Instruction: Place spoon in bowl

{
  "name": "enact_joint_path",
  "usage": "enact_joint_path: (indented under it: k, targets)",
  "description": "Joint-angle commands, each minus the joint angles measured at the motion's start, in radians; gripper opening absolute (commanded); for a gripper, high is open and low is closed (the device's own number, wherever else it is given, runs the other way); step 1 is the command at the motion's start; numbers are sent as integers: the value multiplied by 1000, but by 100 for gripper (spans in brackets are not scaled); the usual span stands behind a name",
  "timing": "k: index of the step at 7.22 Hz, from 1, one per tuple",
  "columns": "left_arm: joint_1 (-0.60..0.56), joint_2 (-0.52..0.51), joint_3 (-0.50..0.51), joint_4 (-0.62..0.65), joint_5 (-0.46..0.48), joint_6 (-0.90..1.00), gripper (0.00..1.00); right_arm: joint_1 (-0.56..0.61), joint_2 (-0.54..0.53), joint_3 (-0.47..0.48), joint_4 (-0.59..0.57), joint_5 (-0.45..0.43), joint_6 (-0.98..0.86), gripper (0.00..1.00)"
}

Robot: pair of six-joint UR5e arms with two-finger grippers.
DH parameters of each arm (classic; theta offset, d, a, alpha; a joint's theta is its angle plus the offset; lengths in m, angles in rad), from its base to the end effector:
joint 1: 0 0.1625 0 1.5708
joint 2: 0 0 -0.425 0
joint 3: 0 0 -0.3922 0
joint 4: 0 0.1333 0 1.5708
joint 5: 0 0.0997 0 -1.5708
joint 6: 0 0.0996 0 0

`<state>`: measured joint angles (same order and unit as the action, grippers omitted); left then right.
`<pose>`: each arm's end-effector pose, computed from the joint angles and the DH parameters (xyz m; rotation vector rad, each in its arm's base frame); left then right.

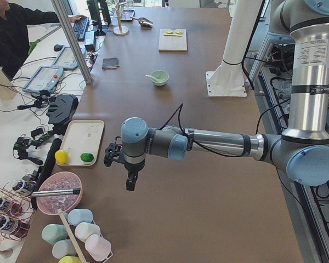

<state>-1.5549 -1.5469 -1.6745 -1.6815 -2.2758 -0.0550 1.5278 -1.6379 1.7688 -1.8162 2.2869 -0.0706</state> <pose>-0.0609 -0.4941 0.6117 0.1575 0.7087 0.0298 0.0485 -0.4533 0.6214 -0.0997 -0.7168 -0.0676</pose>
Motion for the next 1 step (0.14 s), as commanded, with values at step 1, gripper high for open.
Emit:
enact_joint_path:
  k: [1]
  targets:
    - [-1, 1, 2, 0, 2, 0, 98, 0, 0, 3, 0, 0, 0, 100]
